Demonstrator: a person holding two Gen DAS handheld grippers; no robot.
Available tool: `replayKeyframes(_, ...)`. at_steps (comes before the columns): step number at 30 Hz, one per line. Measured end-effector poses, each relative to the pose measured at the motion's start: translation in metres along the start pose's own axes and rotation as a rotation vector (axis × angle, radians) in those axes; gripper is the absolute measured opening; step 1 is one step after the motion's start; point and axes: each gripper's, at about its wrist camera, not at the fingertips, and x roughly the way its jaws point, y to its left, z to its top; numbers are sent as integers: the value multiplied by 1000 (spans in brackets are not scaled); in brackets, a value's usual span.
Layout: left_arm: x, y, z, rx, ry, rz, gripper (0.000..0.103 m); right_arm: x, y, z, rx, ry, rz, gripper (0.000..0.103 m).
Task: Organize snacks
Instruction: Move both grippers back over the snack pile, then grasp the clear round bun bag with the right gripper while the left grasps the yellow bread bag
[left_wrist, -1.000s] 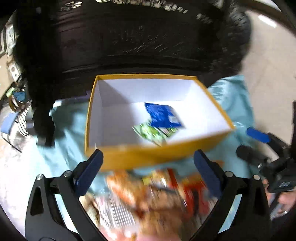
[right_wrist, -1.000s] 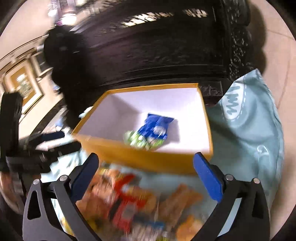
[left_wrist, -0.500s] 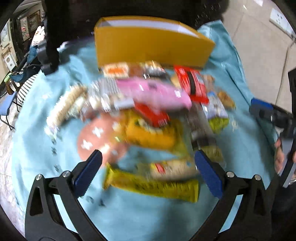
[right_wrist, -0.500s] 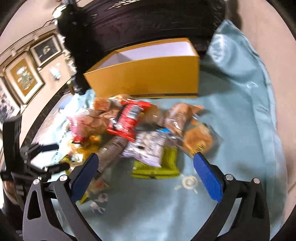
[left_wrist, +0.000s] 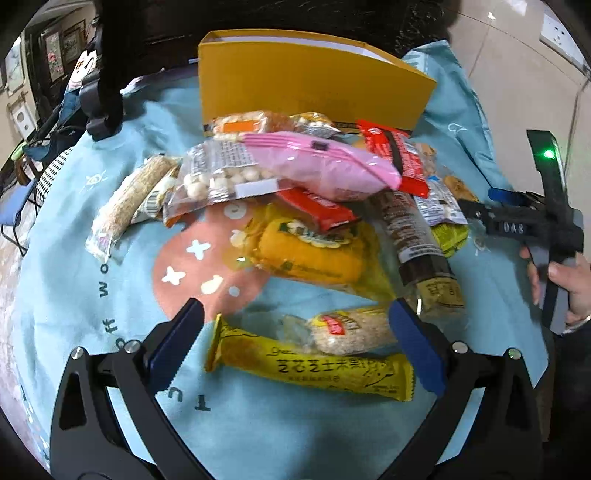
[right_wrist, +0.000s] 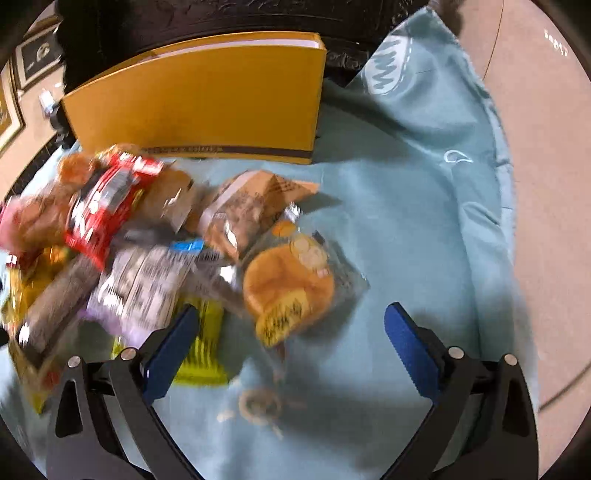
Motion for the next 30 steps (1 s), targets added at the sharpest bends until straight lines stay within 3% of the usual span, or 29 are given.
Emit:
replayKeyframes(5, 2, 3, 1, -2, 7, 13, 101, 18, -9, 8, 49, 25, 35, 99)
replayKeyframes(8, 3, 4, 2, 5, 11, 32, 101, 27, -24, 9, 94, 40, 100, 98)
replayKeyframes(12, 2, 11, 3, -11, 5, 42, 101, 26, -22, 6, 45, 35, 61, 81)
replayKeyframes(14, 1, 15, 4, -19, 2, 47, 101, 21, -32, 5, 87, 19, 89, 74)
replayKeyframes(15, 0, 16, 5, -18, 0, 53, 101, 17, -36, 4, 115, 7, 114, 61)
replayKeyframes(16, 0, 17, 5, -15, -3, 59, 101, 11, -41, 1, 139, -9, 147, 58)
replayKeyframes(26, -16, 36, 21, 4, -63, 102, 101, -34, -42, -18, 198, -89, 293, 58)
replayKeyframes(30, -11, 46, 25, -31, -25, 83, 101, -45, -38, -25, 201, -102, 337, 58)
